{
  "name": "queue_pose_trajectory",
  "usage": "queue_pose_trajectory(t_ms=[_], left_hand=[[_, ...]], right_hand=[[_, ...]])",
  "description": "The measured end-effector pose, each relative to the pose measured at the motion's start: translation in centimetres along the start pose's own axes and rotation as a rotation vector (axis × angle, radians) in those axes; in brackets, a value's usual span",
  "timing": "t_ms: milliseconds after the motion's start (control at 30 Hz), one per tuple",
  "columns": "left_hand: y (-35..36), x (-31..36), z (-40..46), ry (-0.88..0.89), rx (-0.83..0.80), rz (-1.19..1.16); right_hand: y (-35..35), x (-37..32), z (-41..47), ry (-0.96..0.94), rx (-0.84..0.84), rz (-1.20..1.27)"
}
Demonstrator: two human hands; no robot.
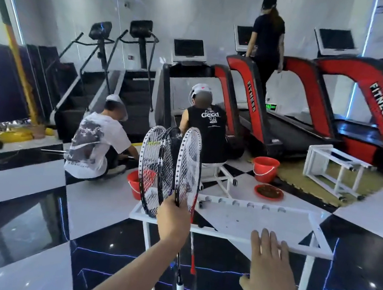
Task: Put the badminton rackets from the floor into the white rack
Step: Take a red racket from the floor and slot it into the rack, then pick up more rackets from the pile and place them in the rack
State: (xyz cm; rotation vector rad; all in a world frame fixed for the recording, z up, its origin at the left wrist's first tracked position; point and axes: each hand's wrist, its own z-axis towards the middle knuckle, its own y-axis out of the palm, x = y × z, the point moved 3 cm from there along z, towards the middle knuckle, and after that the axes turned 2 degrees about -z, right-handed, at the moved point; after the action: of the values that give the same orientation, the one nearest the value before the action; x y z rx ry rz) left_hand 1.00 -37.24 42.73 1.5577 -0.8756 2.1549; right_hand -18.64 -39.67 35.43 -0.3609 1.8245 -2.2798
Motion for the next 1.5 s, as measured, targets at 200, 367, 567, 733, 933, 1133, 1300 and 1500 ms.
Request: queue_pose_trajectory(t_ms=[200, 367, 567, 733, 933, 1133, 1300, 1500], left_hand=[[0.0, 0.0, -0.4, 0.000, -0.056, 0.095], [-1.9, -0.5, -1.6, 0.000, -0.178, 0.106], [-6.6, -1.6, -3.1, -0.063, -0.145, 0.060], [-12.1, -1.7, -6.0, 0.024, -0.139, 0.110], [-17.4, -6.0, -9.6, 0.185, -0.133, 0.311], [-17.9, -16.1, -16.2, 0.230, -0.229, 0.406], [-17.0, -24.0, -21.0, 0.125, -0.393, 0.533], [-15.3, -30.2, -24.3, -0.028, -0.505, 0.619]], right_hand=[[-0.8, 0.2, 0.1, -0.017, -0.024, -0.017], [-1.5, 0.5, 0.1, -0.060, -0.071, 0.037], [-2.7, -0.2, -1.2, -0.032, -0.072, 0.070], [-3.7, -3.3, -4.2, -0.084, -0.055, 0.122], [-2.7, -5.6, -9.6, -0.032, -0.093, 0.204], [3.1, -5.9, -16.2, 0.081, -0.157, 0.257], [10.0, -5.6, -22.4, 0.133, -0.291, 0.280], [18.0, -4.2, -28.8, 0.199, -0.531, 0.347]])
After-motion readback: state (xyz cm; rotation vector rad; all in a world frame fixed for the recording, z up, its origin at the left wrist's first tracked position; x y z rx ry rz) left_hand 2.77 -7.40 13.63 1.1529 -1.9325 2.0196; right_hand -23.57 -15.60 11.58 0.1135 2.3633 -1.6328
